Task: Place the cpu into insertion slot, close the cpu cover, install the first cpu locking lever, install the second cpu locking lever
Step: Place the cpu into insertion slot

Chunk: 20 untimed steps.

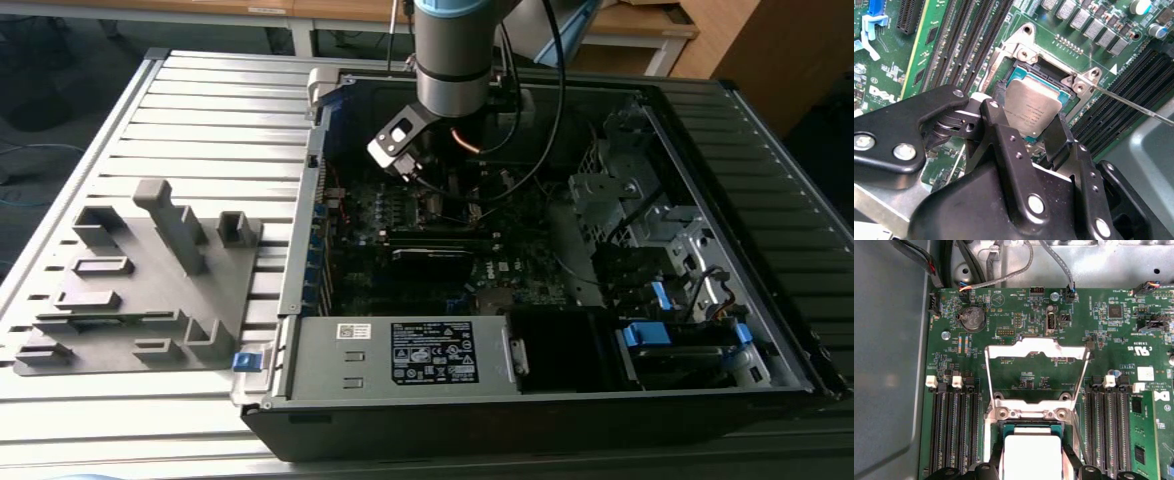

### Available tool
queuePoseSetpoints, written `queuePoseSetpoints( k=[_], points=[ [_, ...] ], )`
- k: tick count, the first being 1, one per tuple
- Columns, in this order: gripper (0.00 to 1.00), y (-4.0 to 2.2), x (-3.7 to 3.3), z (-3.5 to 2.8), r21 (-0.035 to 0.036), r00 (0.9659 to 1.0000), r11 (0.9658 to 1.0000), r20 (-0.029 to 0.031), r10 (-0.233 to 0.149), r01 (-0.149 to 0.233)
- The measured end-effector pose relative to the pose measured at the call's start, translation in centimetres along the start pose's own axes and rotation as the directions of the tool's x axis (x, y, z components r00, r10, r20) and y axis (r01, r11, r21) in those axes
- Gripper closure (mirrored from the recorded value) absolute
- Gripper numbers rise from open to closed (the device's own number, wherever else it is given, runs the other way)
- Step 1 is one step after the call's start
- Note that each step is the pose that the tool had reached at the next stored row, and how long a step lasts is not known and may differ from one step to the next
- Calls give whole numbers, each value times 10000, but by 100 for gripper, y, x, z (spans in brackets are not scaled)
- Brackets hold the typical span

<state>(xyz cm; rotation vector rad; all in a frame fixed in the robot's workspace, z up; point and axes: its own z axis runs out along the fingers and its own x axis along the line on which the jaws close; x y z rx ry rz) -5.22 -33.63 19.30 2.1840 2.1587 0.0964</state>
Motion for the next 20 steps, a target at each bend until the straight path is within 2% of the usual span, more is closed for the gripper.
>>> queuePoseSetpoints(
  k=[20],
  points=[
    [46, 7, 9, 8, 1, 10000, 10000, 1, 2, -2]
  ],
)
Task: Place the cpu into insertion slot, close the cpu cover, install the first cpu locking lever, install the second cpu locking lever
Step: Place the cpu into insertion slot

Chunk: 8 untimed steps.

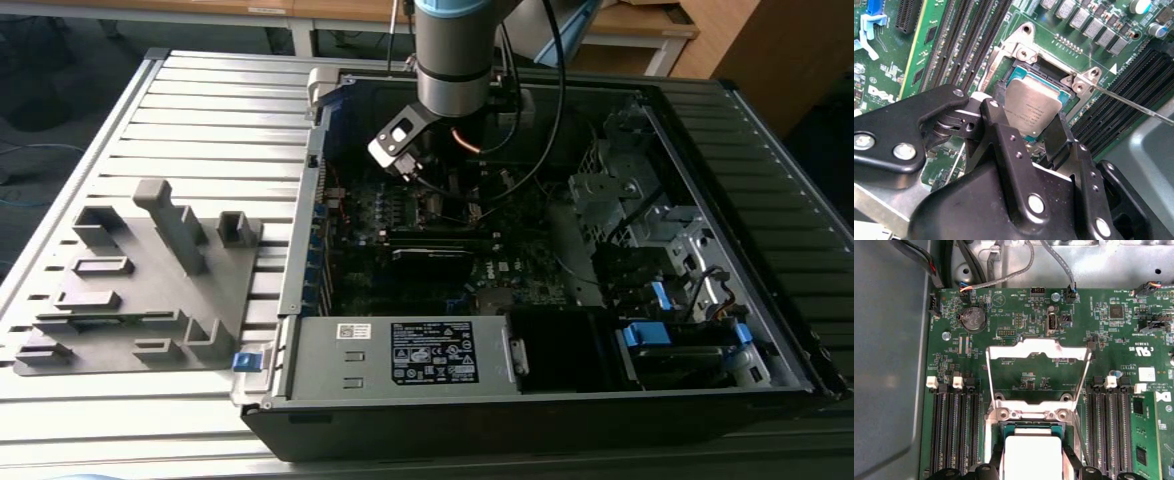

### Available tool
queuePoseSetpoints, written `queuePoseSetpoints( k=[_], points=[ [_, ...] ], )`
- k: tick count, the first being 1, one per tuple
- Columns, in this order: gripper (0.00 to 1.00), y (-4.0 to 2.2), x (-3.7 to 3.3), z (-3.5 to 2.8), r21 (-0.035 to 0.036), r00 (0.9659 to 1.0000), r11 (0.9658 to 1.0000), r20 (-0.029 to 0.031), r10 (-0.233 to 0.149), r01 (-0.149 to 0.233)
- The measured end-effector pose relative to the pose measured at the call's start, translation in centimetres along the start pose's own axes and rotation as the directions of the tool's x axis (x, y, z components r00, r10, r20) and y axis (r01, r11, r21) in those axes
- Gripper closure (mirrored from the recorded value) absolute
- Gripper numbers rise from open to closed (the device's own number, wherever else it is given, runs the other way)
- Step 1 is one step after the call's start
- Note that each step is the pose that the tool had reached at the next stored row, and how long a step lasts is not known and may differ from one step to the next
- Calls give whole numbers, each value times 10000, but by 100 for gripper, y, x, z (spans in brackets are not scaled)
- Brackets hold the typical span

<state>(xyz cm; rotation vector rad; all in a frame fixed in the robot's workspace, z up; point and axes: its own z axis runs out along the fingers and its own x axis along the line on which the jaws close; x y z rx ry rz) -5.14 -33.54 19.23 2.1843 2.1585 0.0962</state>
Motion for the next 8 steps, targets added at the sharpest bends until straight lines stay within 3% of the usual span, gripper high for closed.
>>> queuePoseSetpoints(
  k=[8],
  points=[
    [46, 2, 1, 0, 0, 10000, 10000, 1, -1, 1]
  ],
)
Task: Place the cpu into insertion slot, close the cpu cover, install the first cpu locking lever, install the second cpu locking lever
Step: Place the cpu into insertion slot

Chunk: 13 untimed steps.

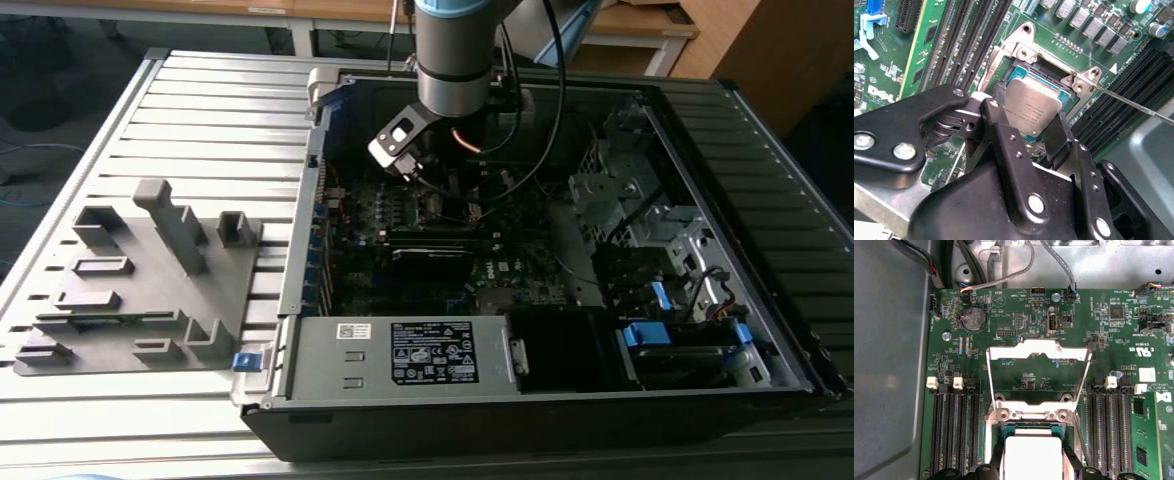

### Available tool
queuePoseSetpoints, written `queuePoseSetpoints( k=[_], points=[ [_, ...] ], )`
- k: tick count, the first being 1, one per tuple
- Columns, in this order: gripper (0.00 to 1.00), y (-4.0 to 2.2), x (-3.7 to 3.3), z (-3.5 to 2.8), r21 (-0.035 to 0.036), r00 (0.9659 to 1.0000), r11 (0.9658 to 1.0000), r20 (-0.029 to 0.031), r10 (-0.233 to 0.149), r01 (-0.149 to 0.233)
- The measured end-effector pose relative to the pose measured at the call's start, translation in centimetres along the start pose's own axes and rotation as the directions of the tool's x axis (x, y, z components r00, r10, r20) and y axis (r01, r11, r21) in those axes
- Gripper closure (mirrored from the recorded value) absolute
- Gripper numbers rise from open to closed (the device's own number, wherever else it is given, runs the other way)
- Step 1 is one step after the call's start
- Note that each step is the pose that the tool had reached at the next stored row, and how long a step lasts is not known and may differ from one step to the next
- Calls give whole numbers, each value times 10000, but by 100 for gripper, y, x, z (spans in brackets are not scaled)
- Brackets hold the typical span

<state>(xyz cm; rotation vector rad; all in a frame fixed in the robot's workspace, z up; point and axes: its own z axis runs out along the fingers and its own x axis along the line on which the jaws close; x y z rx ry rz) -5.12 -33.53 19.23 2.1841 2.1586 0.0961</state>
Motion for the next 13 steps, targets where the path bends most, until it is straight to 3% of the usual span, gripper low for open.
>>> queuePoseSetpoints(
  k=[13],
  points=[
    [46, -2, 0, 16, 1, 10000, 10000, 1, 0, 0]
  ],
)
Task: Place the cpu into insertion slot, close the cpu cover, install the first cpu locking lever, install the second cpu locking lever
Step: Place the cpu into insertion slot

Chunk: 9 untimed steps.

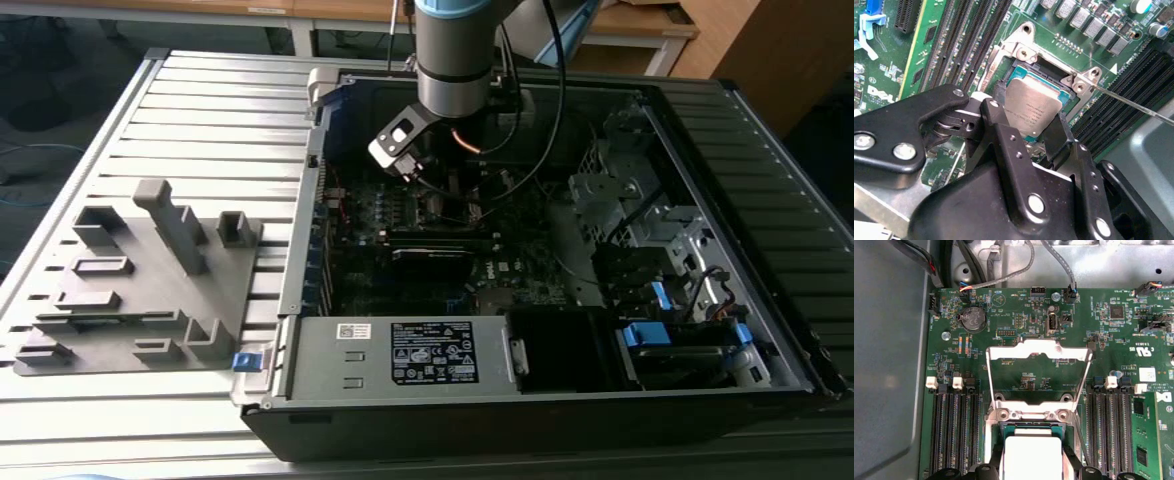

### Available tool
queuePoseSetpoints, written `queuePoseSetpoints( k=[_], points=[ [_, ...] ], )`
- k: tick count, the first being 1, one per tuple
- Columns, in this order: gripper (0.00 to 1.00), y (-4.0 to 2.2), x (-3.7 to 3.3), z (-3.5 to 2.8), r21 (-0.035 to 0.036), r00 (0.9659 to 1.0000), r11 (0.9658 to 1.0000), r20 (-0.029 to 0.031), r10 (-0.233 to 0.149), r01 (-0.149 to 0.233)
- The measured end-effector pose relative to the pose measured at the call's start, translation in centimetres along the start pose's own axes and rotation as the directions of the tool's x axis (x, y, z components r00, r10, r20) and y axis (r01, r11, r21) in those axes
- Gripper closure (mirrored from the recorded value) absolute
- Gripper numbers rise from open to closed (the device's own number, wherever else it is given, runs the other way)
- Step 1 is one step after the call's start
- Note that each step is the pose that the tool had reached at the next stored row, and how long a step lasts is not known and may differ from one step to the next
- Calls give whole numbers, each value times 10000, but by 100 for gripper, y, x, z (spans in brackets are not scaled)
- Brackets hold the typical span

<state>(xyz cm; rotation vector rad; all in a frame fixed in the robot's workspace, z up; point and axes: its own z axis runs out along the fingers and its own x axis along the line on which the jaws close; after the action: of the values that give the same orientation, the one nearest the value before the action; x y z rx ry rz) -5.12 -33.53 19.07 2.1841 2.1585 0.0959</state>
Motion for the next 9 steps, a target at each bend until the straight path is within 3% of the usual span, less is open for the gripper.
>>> queuePoseSetpoints(
  k=[3, 4, 9],
  points=[
    [45, 2, 3, 6, -11, 10000, 10000, -16, 0, 0],
    [39, 1, 2, 5, -7, 10000, 10000, -11, 0, 0],
    [39, 1, 0, -14, 0, 10000, 10000, 0, 0, 0]
  ],
)
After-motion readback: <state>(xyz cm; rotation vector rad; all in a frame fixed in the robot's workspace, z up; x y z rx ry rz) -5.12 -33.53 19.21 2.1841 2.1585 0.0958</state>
